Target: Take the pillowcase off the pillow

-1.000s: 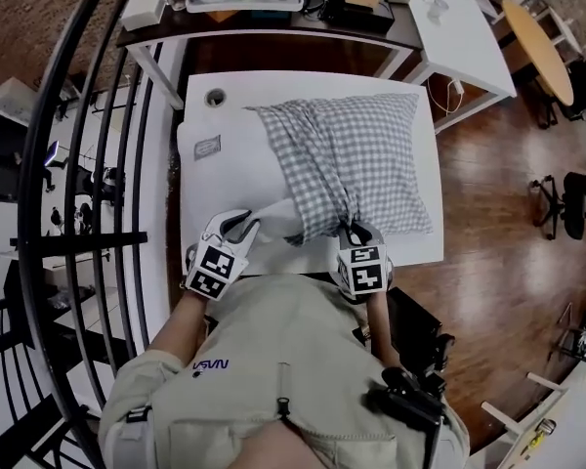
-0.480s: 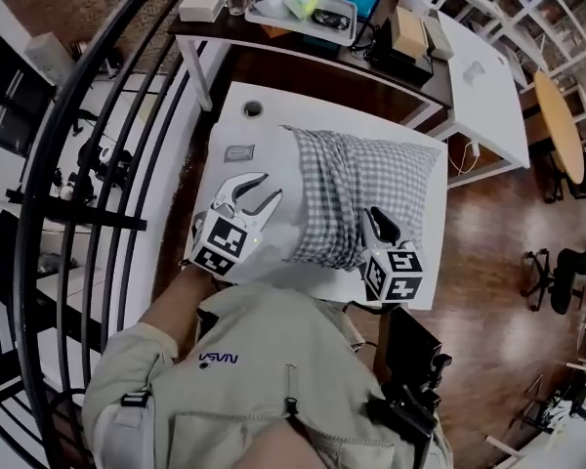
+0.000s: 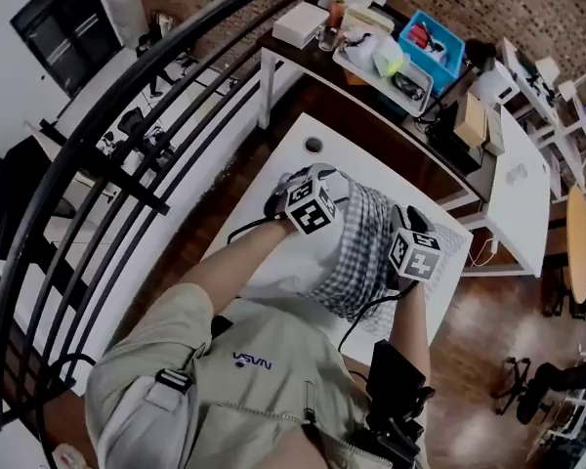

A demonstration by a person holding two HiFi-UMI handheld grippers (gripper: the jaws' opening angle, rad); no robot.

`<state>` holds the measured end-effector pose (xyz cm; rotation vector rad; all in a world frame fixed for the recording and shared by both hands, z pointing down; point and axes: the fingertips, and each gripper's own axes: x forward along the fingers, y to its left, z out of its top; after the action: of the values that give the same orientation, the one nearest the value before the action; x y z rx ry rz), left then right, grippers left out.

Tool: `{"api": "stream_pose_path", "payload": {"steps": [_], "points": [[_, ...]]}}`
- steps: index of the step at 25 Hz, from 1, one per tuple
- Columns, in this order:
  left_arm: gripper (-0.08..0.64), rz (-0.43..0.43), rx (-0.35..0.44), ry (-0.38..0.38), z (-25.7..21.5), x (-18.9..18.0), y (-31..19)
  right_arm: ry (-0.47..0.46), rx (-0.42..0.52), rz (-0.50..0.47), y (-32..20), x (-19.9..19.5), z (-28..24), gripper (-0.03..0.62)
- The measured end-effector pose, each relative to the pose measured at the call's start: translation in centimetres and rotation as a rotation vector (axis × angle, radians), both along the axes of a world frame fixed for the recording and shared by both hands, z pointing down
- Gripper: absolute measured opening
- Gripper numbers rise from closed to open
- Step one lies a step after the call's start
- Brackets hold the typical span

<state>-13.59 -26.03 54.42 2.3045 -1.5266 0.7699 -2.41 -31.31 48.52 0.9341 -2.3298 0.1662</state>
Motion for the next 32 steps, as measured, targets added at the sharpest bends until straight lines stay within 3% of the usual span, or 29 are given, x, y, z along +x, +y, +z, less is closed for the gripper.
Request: {"api": "stream_pose_path", "payload": {"steps": [3, 6, 10, 12, 13, 21, 26, 32], "points": [[0.272, 0.031, -0.082, 0.029, 2.5, -0.2, 0.5, 0.05, -0.052, 0.0, -1.8, -2.0, 1.9, 0.158], [0.149, 0.096, -0.12, 0.036, 3.7, 1.5, 1.9, 0.133, -0.135, -0.025, -2.8, -3.1, 4.9, 0.166], [0.038, 0.12, -0.087, -0.016, 3.3, 2.7, 3.3, 0.293, -0.225, -0.072, -2.1, -2.9, 9.4, 0.154], [0.024, 0.127, -0.058, -0.015, 2.4, 2.9, 4.2, 0.335, -0.19, -0.058, -2.0, -2.2, 9.6, 0.02], [0.021, 0.125, -0.039, -0.006, 1.7, 2.9, 4.6, 0.333, -0.167, -0.043, -2.1, -1.9, 9.3, 0.011], [0.017, 0.092, 0.148, 0.112, -6.0, 2.7, 7.8, 0.249, 0.081, 0.149, -4.7, 2.6, 2.9, 0.009], [0.017, 0.065, 0.219, 0.2, -10.1, -0.1, 10.6, 0.206, 0.128, 0.357, -7.1, 10.2, 0.6, 0.009], [0.017, 0.025, 0.233, 0.238, -9.4, -1.9, 10.5, 0.215, 0.157, 0.492, -8.1, 15.7, 0.7, 0.009]]}}
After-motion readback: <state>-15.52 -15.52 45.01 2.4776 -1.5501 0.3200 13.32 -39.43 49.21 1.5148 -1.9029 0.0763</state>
